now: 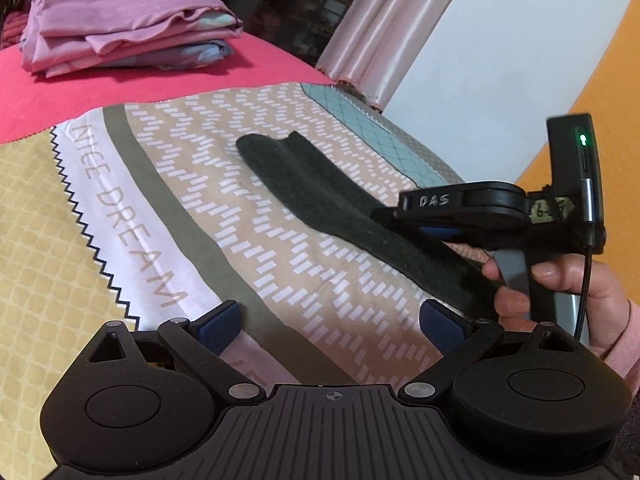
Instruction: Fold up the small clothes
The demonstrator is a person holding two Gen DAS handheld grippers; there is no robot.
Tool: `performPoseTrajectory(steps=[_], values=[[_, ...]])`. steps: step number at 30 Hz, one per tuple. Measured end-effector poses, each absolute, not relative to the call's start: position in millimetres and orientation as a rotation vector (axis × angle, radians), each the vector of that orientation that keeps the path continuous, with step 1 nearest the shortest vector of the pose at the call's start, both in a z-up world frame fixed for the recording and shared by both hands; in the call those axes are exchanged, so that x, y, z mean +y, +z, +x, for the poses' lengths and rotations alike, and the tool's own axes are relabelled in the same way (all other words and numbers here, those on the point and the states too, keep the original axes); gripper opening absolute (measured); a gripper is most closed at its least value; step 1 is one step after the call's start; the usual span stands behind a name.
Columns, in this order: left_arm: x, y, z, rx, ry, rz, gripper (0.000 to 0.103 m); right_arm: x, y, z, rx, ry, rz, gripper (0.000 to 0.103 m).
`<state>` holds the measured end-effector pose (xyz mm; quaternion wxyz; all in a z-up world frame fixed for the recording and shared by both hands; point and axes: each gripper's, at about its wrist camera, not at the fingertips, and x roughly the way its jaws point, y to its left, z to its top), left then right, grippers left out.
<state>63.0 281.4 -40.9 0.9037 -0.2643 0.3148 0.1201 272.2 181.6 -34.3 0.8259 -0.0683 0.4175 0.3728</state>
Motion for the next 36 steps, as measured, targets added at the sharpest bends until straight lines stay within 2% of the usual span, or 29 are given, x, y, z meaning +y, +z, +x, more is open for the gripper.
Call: performPoseTrajectory(steps=[1, 4, 7, 11, 15, 17, 18, 19, 21, 28, 32, 34, 36], values=[[280, -41, 63, 0.653, 0.25, -0.541, 0.103, 184, -33, 269, 0.876, 0.81, -0.163, 0.009], [279, -40, 63, 0.66, 0.257, -0.534, 0.103, 176, -16, 256, 0.789, 0.838, -0.178, 0.008], [279, -38, 65, 0.669, 0.261, -0.543, 0.103, 141, 12, 257, 0.736, 0.827, -0.074, 0.008], [273, -30, 68, 0.666, 0.237, -0.532, 0.103, 56, 51, 256, 0.641, 0.72, 0.085, 0.008], [257, -22, 73, 0.665, 0.207, -0.493, 0.103, -61, 60, 222, 0.505, 0.505, 0.226, 0.009], [249, -20, 76, 0.669, 0.191, -0.483, 0.103, -107, 46, 193, 0.438, 0.384, 0.251, 0.015], [244, -20, 79, 0.676, 0.182, -0.478, 0.103, -126, 33, 183, 0.452, 0.306, 0.241, 0.03], [240, -19, 81, 0.683, 0.173, -0.471, 0.103, -142, 20, 177, 0.494, 0.26, 0.227, 0.05], [231, -17, 84, 0.689, 0.158, -0.45, 0.103, -176, -3, 168, 0.554, 0.221, 0.276, 0.065], [207, -8, 96, 0.702, 0.139, -0.366, 0.103, -246, -19, 170, 0.57, 0.108, 0.531, 0.065], [197, -7, 107, 0.717, 0.129, -0.342, 0.103, -251, -6, 190, 0.515, 0.106, 0.521, 0.065], [190, -9, 113, 0.731, 0.115, -0.318, 0.103, -251, 2, 201, 0.499, 0.098, 0.428, 0.065], [182, -10, 121, 0.747, 0.097, -0.289, 0.103, -239, 4, 211, 0.567, 0.087, 0.276, 0.065]])
